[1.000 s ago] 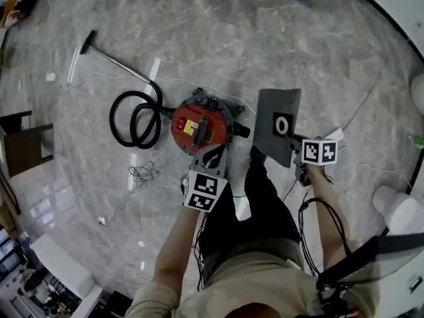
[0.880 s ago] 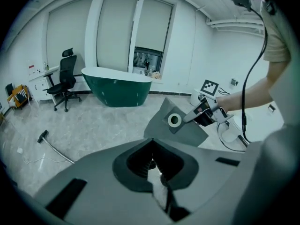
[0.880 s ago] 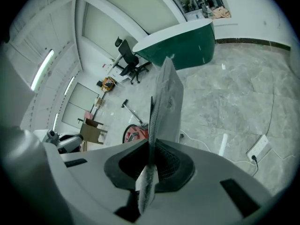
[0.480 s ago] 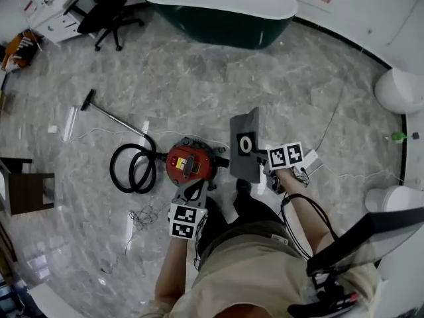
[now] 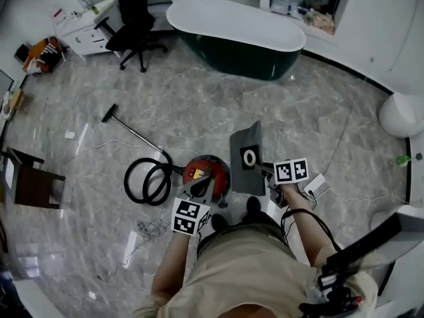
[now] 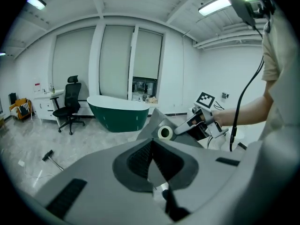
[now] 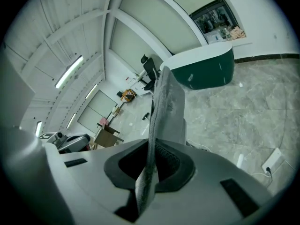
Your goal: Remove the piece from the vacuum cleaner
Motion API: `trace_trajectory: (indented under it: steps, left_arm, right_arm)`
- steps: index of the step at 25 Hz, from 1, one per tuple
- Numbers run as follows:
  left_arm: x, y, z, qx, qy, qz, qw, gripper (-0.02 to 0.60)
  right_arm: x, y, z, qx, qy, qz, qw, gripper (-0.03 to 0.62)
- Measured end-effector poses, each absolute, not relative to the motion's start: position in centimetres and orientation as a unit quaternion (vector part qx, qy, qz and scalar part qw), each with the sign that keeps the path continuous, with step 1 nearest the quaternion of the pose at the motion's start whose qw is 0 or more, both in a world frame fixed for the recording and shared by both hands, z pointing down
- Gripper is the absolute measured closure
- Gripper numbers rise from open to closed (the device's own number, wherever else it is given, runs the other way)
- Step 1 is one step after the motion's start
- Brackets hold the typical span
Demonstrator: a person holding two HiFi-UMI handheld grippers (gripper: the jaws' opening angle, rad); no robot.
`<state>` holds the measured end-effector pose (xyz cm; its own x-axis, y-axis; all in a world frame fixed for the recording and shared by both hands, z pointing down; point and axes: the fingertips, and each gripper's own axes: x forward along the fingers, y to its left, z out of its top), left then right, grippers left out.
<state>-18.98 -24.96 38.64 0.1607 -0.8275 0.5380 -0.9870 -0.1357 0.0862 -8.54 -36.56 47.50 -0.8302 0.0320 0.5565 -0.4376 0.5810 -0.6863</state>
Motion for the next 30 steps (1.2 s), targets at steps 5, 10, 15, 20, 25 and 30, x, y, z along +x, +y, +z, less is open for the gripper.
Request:
trace_trajectory:
  steps: [5, 10, 15, 20, 25, 30]
  left_arm:
    - [-21.7, -21.5, 37.6, 0.738, -0.622, 0.176, 0.191, 0.588]
    - [-22.0, -19.6, 37.0, 0.767, -0.595, 0.151, 0.189, 0.588]
    - [-19.5, -19.2, 37.8, 0.796, -0.551, 0.148, 0.201, 0.588]
    - [-16.9, -19.4, 36.2, 0.807, -0.541, 0.142, 0.187, 0.588]
    - [-12.7, -19.0, 34.2, 0.819, -0.531, 0.138, 0.166, 0.588]
    - [-8.2, -18.8, 33.0, 0.823, -0.524, 0.136, 0.173, 0.588]
  right_arm:
    - [-9.7, -33.0, 44.3, 0.125, -0.872, 0.411, 0.234, 0.566]
    - [-10.1, -28.7, 41.1, 0.136, -0.891, 0.374, 0.218, 0.566]
    - [-7.6, -25.4, 39.2, 0.165, -0.893, 0.370, 0.195, 0.566]
    - [-4.4, -24.2, 38.0, 0.170, -0.895, 0.369, 0.187, 0.566]
    - [-0.6, -22.1, 36.4, 0.167, -0.913, 0.324, 0.181, 0.566]
    - [4.6, -21.3, 36.4, 0.172, -0.912, 0.337, 0.160, 0.566]
